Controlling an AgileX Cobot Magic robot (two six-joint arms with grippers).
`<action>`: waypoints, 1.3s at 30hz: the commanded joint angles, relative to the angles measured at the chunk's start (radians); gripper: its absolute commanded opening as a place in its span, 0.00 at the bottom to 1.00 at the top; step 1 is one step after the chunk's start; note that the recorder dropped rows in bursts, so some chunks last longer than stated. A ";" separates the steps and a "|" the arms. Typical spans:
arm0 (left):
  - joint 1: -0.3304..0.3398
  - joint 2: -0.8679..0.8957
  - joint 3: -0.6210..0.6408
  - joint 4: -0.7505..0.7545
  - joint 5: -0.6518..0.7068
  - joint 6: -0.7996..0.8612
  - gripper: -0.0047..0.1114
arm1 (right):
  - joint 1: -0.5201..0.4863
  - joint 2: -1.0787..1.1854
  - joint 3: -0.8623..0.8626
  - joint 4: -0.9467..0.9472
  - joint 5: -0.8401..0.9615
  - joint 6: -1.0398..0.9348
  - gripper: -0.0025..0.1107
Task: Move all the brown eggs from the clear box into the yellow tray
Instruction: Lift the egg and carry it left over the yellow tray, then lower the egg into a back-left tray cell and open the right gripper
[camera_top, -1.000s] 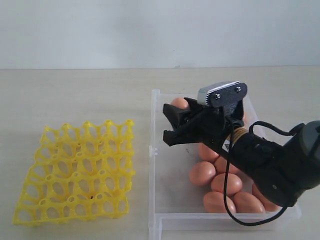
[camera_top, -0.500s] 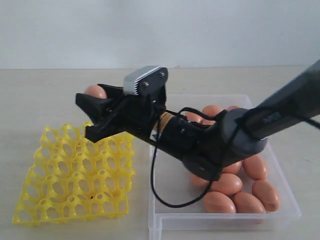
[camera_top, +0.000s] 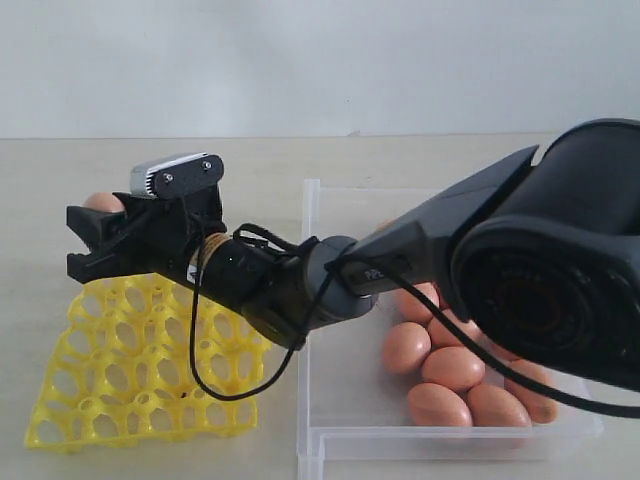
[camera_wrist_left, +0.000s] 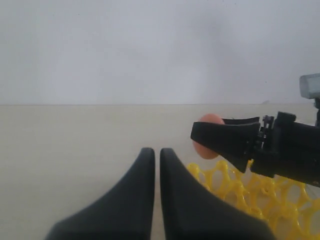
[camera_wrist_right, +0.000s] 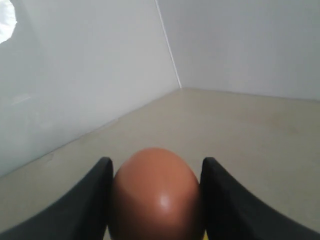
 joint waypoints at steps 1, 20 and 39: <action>-0.005 0.003 0.004 -0.005 -0.010 0.005 0.07 | 0.020 0.018 -0.084 0.004 0.142 0.042 0.02; -0.005 0.003 0.004 -0.005 -0.010 0.005 0.07 | 0.045 0.047 -0.185 0.056 0.475 0.107 0.02; -0.005 0.003 0.004 -0.005 -0.010 0.005 0.07 | 0.049 0.061 -0.217 0.048 0.524 0.136 0.36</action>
